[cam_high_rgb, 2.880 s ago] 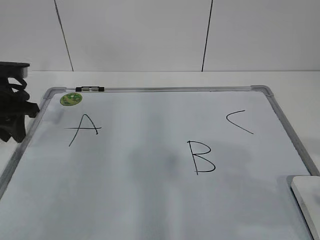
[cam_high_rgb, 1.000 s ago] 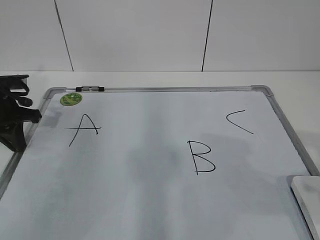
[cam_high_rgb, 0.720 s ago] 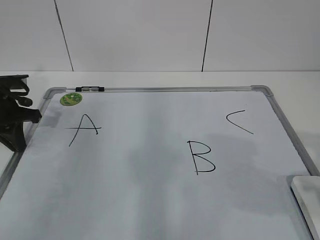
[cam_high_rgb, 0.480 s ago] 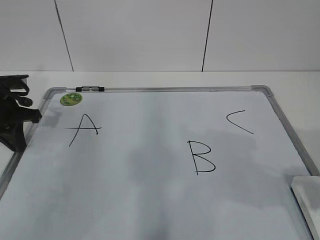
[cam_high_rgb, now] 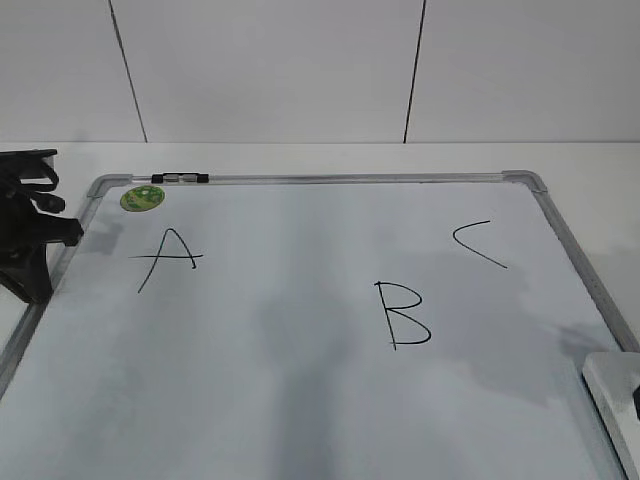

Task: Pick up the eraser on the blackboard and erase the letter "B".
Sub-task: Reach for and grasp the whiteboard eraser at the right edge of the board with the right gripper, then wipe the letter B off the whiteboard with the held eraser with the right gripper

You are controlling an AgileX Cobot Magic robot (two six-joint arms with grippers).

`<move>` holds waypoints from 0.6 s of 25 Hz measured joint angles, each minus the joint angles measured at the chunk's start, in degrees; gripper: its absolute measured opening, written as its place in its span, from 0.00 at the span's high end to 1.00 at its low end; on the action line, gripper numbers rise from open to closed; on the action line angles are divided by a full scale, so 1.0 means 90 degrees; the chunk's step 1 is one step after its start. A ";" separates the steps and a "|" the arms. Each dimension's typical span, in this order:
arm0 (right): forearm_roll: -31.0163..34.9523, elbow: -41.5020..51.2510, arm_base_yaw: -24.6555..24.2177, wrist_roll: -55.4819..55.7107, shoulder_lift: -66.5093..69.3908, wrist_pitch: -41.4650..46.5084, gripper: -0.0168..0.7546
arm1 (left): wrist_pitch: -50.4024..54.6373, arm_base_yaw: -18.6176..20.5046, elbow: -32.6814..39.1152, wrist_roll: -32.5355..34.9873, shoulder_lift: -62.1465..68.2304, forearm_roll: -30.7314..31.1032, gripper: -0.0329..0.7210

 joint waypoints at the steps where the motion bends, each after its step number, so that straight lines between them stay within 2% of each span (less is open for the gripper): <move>1: 0.0000 0.0000 0.0000 -0.0015 0.0100 -0.0059 0.13 | 0.0000 0.0000 0.0000 0.0000 0.0000 -0.0011 0.93; 6: 0.0004 0.0000 0.0000 -0.0132 0.0500 -0.0333 0.13 | 0.0000 0.0000 0.0000 0.0000 0.0000 -0.0011 0.93; 15: -0.0092 -0.0014 0.0306 -0.0192 0.1145 -0.0696 0.13 | 0.0000 0.0000 0.0000 0.0000 0.0000 -0.0011 0.93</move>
